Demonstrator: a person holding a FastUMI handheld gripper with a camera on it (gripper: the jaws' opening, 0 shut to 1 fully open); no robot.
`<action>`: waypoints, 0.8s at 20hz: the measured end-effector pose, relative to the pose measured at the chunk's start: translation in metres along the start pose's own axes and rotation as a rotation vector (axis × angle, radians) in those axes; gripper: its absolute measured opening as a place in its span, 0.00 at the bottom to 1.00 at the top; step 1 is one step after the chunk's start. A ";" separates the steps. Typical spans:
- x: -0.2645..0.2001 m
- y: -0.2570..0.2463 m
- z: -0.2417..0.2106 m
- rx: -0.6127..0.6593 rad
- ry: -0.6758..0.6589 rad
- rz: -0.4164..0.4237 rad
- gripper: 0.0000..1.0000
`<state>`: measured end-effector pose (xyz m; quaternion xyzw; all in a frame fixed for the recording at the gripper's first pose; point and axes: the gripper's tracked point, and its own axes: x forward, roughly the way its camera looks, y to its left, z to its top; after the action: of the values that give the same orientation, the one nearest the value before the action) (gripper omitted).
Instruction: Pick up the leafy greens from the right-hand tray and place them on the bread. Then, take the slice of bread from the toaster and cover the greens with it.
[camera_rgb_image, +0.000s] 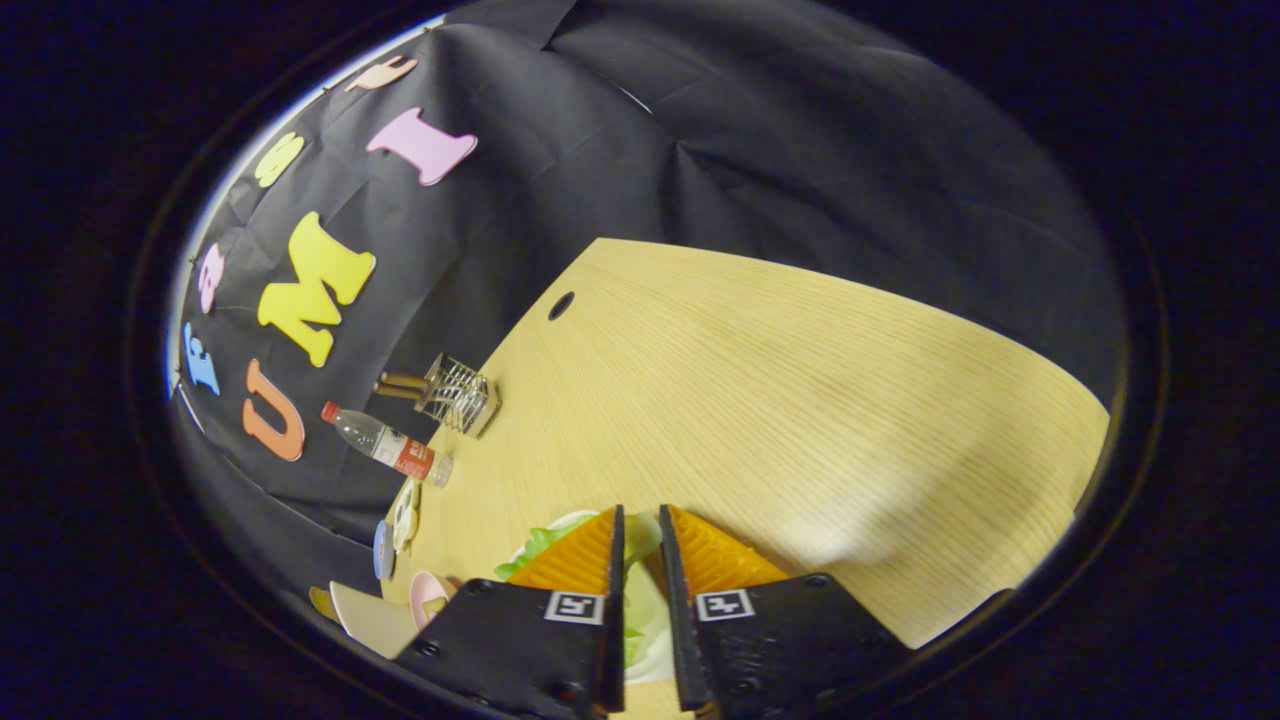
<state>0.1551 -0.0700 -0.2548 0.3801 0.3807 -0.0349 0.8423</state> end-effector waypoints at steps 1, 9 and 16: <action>-0.001 0.001 0.001 -0.005 -0.001 0.004 0.07; -0.051 0.051 0.016 -0.005 -0.092 0.142 0.00; -0.110 0.140 -0.005 -0.048 -0.152 0.291 0.00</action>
<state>0.1233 0.0070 -0.0975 0.4073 0.2577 0.0679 0.8735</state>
